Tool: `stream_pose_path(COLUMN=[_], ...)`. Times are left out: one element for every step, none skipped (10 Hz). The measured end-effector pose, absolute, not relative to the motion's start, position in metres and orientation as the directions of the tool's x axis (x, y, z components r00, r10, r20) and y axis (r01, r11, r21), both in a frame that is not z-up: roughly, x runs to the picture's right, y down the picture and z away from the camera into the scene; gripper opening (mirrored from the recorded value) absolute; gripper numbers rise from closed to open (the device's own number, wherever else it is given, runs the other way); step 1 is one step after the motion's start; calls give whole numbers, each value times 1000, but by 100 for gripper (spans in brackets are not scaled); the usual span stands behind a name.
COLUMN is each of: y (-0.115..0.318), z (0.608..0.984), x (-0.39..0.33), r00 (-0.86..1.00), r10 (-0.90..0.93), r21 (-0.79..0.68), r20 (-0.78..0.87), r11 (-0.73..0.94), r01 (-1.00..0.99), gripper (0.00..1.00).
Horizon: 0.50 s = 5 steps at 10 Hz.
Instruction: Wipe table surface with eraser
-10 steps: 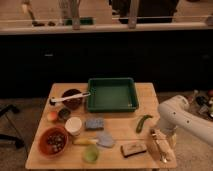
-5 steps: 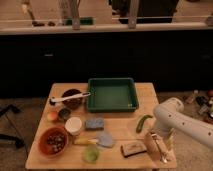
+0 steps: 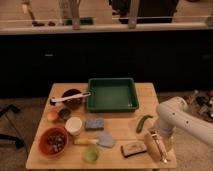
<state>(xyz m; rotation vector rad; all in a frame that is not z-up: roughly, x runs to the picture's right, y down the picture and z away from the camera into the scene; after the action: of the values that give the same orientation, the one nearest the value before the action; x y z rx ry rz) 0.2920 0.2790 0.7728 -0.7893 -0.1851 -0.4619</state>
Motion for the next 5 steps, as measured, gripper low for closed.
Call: stream_pose_path(y=[281, 283, 286, 289, 294], z=[770, 765, 762, 759, 755], x=[289, 283, 279, 275, 270], r00=[891, 899, 907, 916, 927], r10=[-318, -300, -284, -268, -244], r21=[-641, -641, -644, -648, -653], r20=[325, 318, 309, 299, 283], r11=[618, 631, 639, 648, 659], r01=[455, 437, 420, 401, 373], gripper=[80, 80, 80, 80, 80])
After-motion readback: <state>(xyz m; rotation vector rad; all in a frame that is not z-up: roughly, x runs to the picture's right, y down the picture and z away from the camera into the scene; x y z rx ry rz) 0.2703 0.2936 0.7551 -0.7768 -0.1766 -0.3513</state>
